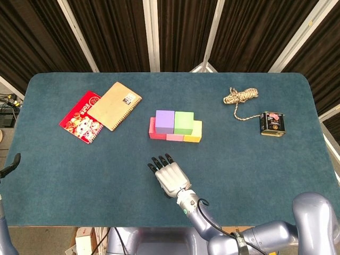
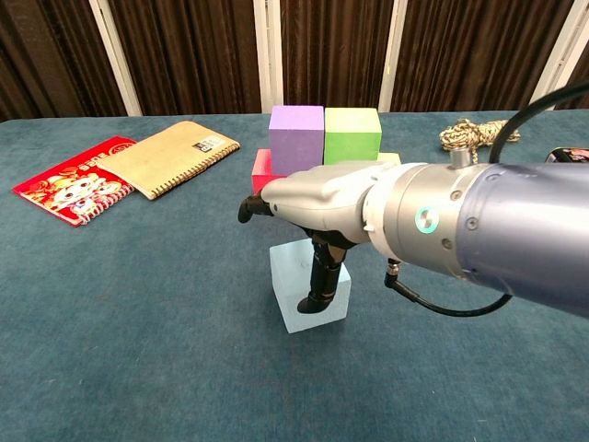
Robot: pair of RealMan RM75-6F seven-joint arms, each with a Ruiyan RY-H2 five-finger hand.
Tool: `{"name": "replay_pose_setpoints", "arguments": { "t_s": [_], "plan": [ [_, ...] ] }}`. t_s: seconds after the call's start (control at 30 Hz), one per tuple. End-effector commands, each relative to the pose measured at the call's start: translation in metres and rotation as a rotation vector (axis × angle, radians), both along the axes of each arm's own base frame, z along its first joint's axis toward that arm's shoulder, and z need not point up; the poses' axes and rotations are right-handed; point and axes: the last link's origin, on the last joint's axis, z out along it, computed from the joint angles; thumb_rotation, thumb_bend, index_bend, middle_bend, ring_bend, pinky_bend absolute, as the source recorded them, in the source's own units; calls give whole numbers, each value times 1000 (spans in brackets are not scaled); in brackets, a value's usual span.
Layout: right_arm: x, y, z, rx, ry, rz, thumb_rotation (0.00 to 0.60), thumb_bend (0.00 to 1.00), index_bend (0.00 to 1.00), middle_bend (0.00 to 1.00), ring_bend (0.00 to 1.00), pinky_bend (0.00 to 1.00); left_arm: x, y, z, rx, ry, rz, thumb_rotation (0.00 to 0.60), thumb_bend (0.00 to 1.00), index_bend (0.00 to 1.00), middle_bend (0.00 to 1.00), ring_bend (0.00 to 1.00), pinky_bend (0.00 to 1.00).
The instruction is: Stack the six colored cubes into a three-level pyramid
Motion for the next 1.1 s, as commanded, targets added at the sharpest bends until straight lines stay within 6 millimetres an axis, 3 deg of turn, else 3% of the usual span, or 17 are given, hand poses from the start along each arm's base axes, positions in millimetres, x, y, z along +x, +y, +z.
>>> {"name": "replay_pose_setpoints", "arguments": {
  "t_s": [0.03, 0.57, 1.1],
  "plan": [
    [-1, -3, -1, 4, 10, -2, 600, 244, 137, 87, 0, 0, 0, 0, 0, 0, 2, 2, 600, 313, 71, 105, 0, 0],
    [-18, -18, -5, 14, 50, -39, 600, 244, 181, 146, 0, 0, 1, 1, -5, -6, 19, 11, 600, 313, 72, 104, 0, 0],
    [-21, -26, -12, 23, 51, -40, 600, 244, 192, 197, 19, 0, 3, 1, -7, -9, 22, 11, 600, 313, 73, 104, 0, 0]
  ]
}}
